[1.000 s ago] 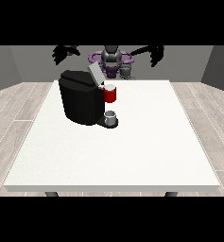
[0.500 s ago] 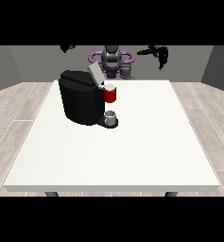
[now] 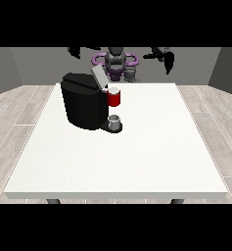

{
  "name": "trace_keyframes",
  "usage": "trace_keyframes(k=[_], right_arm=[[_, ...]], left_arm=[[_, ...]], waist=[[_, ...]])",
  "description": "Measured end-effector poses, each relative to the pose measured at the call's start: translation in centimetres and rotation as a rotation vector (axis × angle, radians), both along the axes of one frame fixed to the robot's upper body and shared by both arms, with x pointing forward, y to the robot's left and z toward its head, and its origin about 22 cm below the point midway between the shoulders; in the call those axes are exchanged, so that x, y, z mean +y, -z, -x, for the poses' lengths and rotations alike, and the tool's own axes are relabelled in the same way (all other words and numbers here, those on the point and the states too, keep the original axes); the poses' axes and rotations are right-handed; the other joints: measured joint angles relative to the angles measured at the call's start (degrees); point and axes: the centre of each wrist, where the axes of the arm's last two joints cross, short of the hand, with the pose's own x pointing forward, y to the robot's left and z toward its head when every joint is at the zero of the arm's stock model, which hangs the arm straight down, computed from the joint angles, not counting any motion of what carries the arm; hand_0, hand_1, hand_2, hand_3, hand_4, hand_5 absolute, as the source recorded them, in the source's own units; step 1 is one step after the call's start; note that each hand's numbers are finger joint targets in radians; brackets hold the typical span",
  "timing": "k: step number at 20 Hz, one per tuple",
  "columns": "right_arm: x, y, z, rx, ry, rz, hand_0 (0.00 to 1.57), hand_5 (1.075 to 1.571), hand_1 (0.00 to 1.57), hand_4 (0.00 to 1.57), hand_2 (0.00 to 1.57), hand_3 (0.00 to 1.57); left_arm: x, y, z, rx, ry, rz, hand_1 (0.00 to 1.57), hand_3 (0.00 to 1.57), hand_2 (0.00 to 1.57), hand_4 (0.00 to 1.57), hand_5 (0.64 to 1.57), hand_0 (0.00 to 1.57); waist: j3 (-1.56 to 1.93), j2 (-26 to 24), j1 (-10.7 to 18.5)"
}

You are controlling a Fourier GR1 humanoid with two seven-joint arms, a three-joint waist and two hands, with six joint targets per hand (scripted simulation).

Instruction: Insert the coffee pod into the coffee machine and close the lid

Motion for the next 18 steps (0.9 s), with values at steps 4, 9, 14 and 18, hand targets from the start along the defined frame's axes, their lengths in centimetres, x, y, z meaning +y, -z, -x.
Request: trace_keyframes(k=[4,9,14,18], right_arm=[[0.3,-0.1,-1.2,0.002,-0.001,-0.015,0.0,1.571,0.0,0.0,0.0,0.0],[-0.7,0.4,-2.2,0.016,0.006,-0.033,0.0,1.571,0.0,0.0,0.0,0.0],[-0.6,-0.7,-4.0,-0.005,-0.006,-0.038,0.0,1.571,0.0,0.0,0.0,0.0],[0.3,-0.5,-4.7,-0.013,-0.021,-0.031,0.0,1.571,0.0,0.0,0.0,0.0]], left_arm=[[-0.3,-0.9,0.6,-0.014,0.013,0.02,0.0,0.0,0.0,0.0,1.571,0.0],[0.3,-2.2,1.5,-0.033,0.001,0.038,0.0,0.0,0.0,0.0,1.571,0.0],[0.9,-3.3,2.4,-0.075,-0.023,0.04,0.0,0.0,0.0,0.0,1.571,0.0],[0.6,-3.8,3.2,-0.076,-0.039,0.024,0.0,0.0,0.0,0.0,1.571,0.0]], waist=[[0.0,1.8,1.4],[0.02,4.3,2.1],[0.01,7.7,1.5],[0.01,8.8,0.8]])
